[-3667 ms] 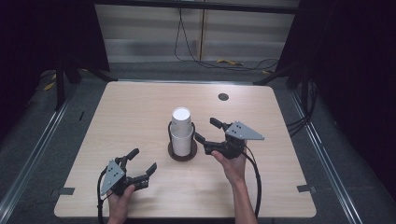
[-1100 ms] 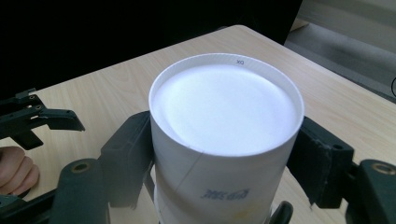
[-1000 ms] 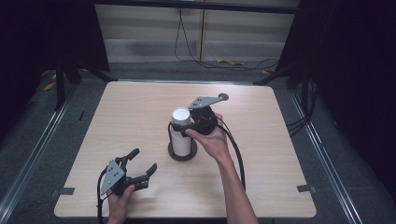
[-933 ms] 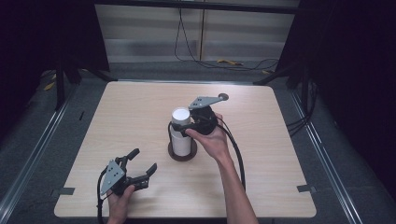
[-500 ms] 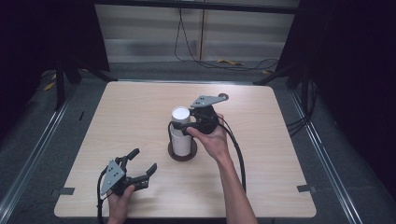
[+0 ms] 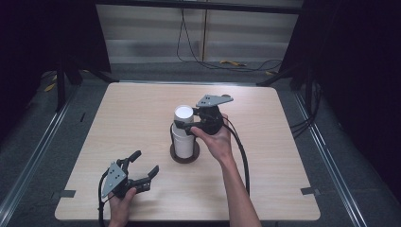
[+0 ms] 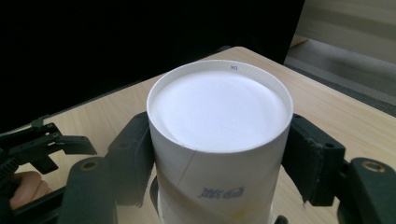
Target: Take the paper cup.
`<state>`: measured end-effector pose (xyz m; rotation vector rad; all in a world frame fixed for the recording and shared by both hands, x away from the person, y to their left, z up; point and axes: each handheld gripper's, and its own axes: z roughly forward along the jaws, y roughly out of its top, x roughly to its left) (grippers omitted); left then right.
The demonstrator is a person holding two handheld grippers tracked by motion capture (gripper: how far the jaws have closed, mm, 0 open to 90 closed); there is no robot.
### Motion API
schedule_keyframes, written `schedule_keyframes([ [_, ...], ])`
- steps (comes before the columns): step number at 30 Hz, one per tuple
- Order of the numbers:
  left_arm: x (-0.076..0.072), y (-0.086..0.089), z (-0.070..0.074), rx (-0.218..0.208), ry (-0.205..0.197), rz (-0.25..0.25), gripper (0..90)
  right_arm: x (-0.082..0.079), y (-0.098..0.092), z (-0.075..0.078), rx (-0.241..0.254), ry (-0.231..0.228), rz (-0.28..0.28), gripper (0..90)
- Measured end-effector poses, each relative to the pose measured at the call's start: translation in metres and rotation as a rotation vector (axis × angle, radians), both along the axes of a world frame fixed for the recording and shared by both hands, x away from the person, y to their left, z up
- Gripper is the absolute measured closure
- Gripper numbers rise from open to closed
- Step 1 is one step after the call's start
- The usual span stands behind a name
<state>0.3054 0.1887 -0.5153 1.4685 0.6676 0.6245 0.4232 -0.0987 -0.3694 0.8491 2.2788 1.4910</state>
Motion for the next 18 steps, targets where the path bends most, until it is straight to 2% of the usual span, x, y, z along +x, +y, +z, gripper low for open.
schedule_keyframes([
  [14,0.0002,-0.0001,-0.0001,-0.003,-0.002,0.000,16.1,-0.0036,-0.0056,0.0083,0.071,-0.044,0.008,31.8],
  [16,0.0002,-0.0002,-0.0001,-0.003,-0.001,0.000,16.1,-0.0032,-0.0073,0.0090,0.090,-0.047,0.010,31.8],
  [17,0.0001,-0.0001,-0.0001,-0.002,-0.001,0.001,16.1,-0.0033,-0.0092,0.0099,0.118,-0.050,0.014,31.8],
  [18,0.0001,-0.0001,-0.0001,-0.002,-0.001,0.001,16.1,-0.0033,-0.0092,0.0099,0.118,-0.050,0.014,31.8],
])
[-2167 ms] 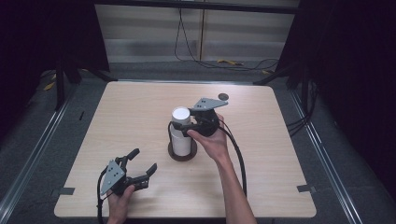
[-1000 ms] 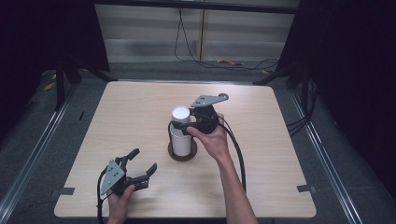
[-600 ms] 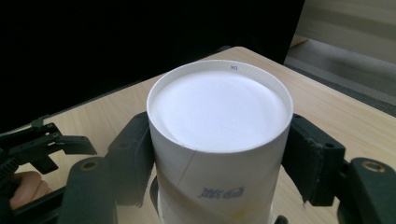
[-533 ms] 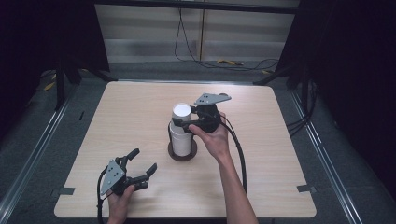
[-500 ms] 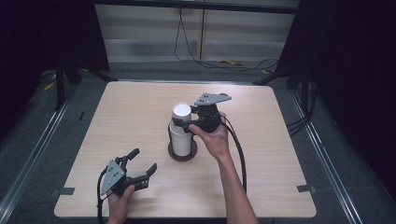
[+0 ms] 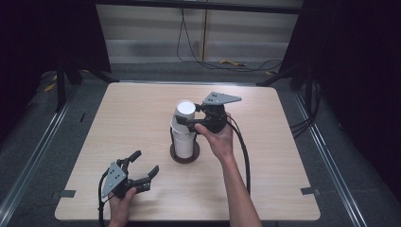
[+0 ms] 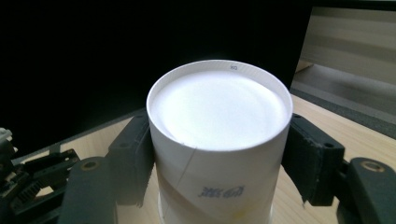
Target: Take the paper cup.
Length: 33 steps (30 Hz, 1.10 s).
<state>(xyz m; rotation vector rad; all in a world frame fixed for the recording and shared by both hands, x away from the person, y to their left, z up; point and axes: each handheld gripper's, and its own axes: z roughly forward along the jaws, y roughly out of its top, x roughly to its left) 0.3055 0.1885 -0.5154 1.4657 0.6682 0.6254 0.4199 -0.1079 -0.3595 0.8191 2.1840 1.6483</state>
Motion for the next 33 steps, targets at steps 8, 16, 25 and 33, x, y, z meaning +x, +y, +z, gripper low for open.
schedule_keyframes([
  [8,0.0000,-0.0001,0.0000,-0.001,0.000,-0.002,16.1,-0.0017,-0.0020,0.0028,0.034,-0.026,0.006,31.8],
  [16,0.0000,-0.0001,0.0000,-0.001,0.000,-0.002,16.1,-0.0034,-0.0058,0.0068,0.083,-0.044,0.005,31.9],
  [25,-0.0001,0.0000,0.0000,0.000,0.000,-0.002,16.1,-0.0051,-0.0056,0.0084,0.107,-0.048,0.001,32.2],
  [33,-0.0001,0.0000,0.0000,0.000,0.000,-0.002,16.1,-0.0055,-0.0070,0.0104,0.128,-0.057,0.000,32.5],
])
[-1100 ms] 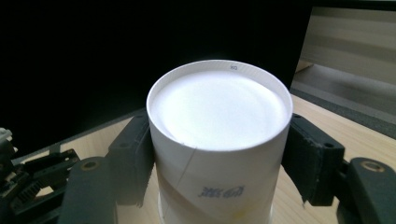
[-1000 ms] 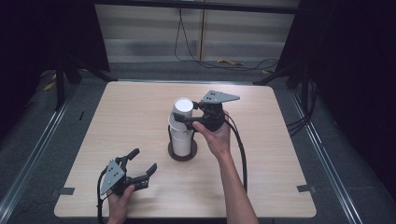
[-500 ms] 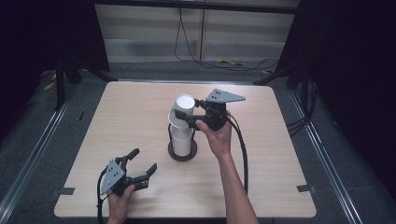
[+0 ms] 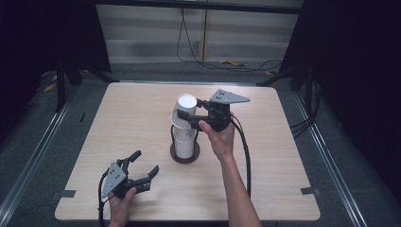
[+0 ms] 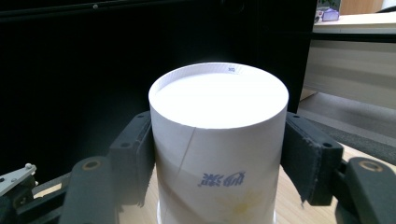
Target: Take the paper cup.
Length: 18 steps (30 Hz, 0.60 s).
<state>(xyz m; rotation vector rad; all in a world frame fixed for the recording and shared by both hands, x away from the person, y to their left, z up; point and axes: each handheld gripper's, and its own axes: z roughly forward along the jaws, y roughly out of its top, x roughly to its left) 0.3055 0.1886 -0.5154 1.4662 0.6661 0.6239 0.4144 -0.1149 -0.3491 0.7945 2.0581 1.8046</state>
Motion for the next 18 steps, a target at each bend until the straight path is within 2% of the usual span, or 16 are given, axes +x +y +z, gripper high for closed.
schedule_keyframes([
  [9,0.000,0.000,0.000,0.000,0.000,0.000,16.1,0.001,0.000,0.007,0.005,-0.011,-0.003,32.5],
  [18,0.000,0.000,0.000,0.000,0.001,0.001,16.4,-0.005,-0.007,0.014,0.031,-0.034,-0.031,32.7],
])
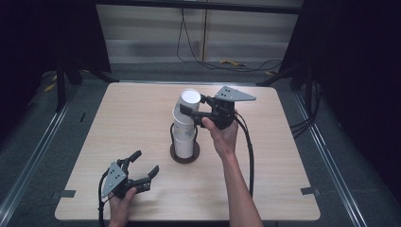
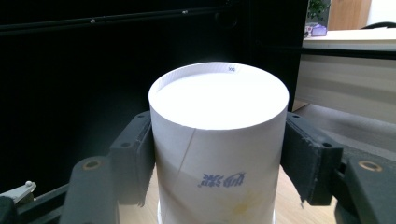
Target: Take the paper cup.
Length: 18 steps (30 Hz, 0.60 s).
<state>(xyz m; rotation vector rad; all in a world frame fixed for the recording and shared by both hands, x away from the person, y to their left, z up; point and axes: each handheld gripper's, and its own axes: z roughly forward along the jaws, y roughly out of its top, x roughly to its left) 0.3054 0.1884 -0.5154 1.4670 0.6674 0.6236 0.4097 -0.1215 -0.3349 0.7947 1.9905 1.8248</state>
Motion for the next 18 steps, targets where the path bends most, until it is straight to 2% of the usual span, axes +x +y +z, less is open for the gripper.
schedule_keyframes([
  [5,0.000,0.000,0.000,0.001,0.002,0.003,16.4,-0.004,-0.006,0.005,0.031,-0.016,-0.009,32.8],
  [10,0.000,-0.002,0.001,0.005,0.017,0.036,16.5,-0.011,-0.014,0.006,0.032,-0.009,-0.012,33.0],
  [12,0.001,-0.002,0.001,0.017,0.016,0.037,16.5,-0.012,-0.015,0.006,0.033,-0.010,-0.012,33.1],
  [18,0.003,-0.003,0.001,0.014,0.036,0.044,16.4,-0.019,-0.023,0.009,0.020,-0.007,-0.006,33.4],
])
